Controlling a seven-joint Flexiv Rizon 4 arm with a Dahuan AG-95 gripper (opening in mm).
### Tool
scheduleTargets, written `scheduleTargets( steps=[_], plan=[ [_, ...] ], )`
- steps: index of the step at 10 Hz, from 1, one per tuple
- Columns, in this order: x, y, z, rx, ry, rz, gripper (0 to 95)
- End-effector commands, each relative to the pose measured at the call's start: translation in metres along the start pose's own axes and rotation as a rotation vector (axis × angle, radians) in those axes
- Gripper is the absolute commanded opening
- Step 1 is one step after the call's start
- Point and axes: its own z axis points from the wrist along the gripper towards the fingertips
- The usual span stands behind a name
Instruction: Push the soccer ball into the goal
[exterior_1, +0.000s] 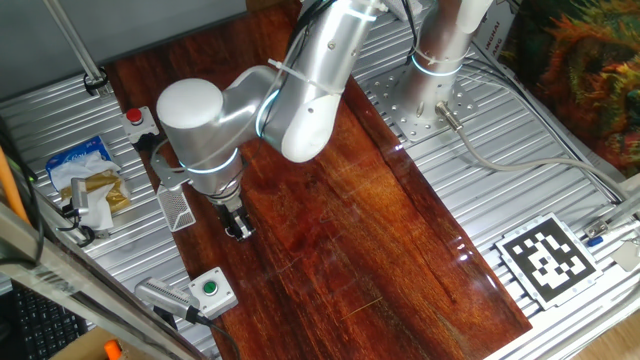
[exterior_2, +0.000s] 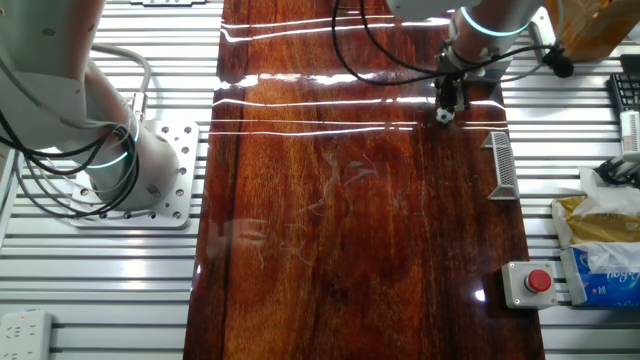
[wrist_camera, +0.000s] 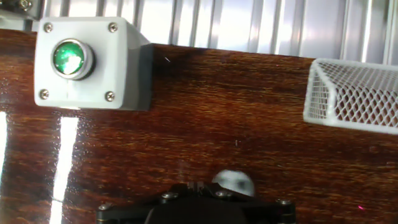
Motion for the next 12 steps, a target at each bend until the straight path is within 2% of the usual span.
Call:
scheduleTargets(
  steps=[1, 6, 9, 10, 12],
  plan=[
    [0.001, -0.002, -0.001, 0.002, 0.001, -0.002, 0.0],
    [0.005, -0.010, -0.002, -0.002, 0.001, -0.007, 0.0],
    [0.015, -0.010, -0.014, -0.010, 0.006, -0.007, 0.0],
    [0.015, -0.005, -0.016, -0.008, 0.006, -0.005, 0.0],
    [0.003, 0.001, -0.010, -0.007, 0.003, -0.003, 0.0]
  ],
)
